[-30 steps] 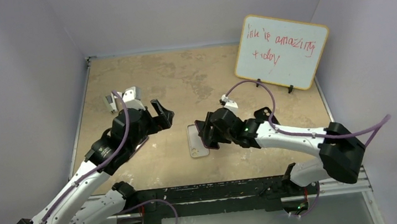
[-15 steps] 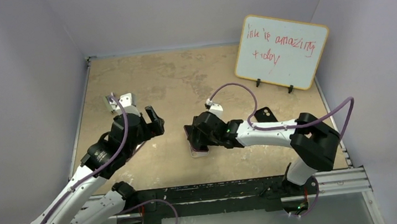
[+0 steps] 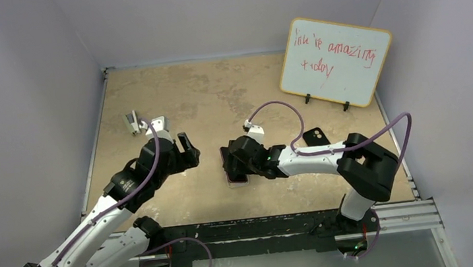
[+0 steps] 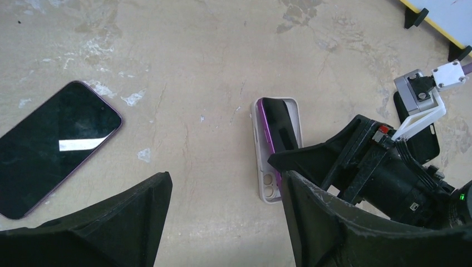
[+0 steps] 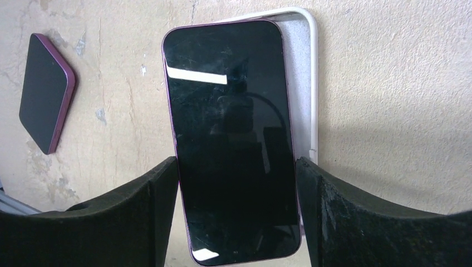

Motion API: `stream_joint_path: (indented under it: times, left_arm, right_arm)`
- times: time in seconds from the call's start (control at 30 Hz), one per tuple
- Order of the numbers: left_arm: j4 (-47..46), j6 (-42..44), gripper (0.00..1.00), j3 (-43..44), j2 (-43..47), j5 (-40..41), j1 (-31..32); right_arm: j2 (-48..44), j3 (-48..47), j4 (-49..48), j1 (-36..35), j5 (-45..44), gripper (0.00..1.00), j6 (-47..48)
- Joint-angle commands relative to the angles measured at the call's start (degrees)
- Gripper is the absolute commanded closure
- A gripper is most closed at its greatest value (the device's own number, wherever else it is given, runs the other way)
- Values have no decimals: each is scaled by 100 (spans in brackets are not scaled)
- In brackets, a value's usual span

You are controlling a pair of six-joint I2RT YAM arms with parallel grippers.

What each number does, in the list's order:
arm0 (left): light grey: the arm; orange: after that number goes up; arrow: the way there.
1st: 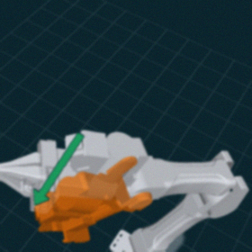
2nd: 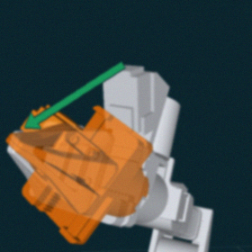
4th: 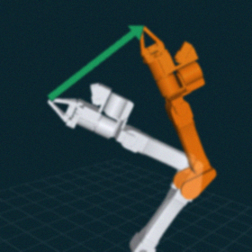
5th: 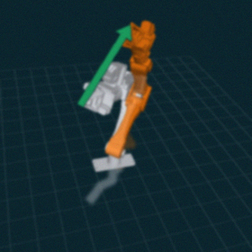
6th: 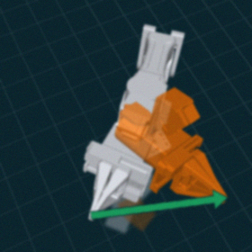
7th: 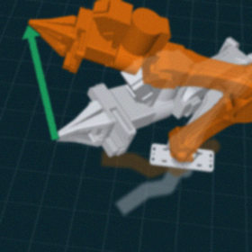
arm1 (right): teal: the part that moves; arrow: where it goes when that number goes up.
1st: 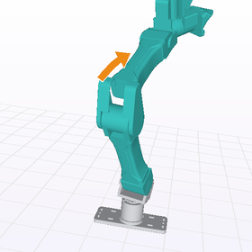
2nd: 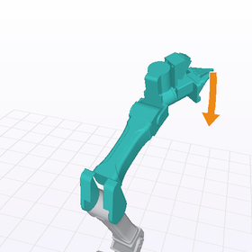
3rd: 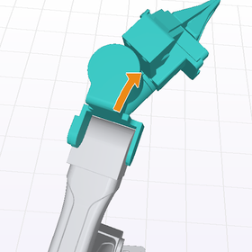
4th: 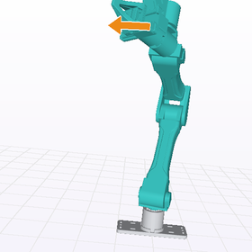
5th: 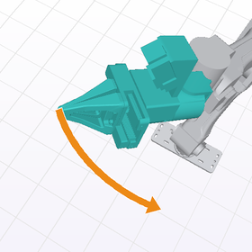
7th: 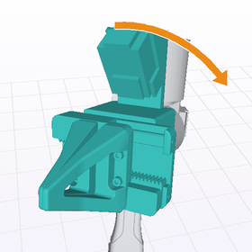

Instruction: Put the phone into the phone case

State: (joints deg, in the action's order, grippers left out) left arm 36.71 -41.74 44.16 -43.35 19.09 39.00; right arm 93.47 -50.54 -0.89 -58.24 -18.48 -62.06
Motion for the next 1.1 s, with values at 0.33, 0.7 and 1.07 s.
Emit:
stream_joint_path:
  times: [0.33,0.7,1.07]
  left_arm:
    - [-486,-306,28,-251,-310,-378,-16]
    - [-1657,-465,44,-816,-972,-997,-14]
    - [-3048,-379,56,-971,-2529,-1379,-16]
  right_arm:
    - [-463,2,389,-34,364,4,501]
    - [-1075,552,176,638,1167,30,1421]
    - [-800,1008,-865,1399,2383,48,1655]
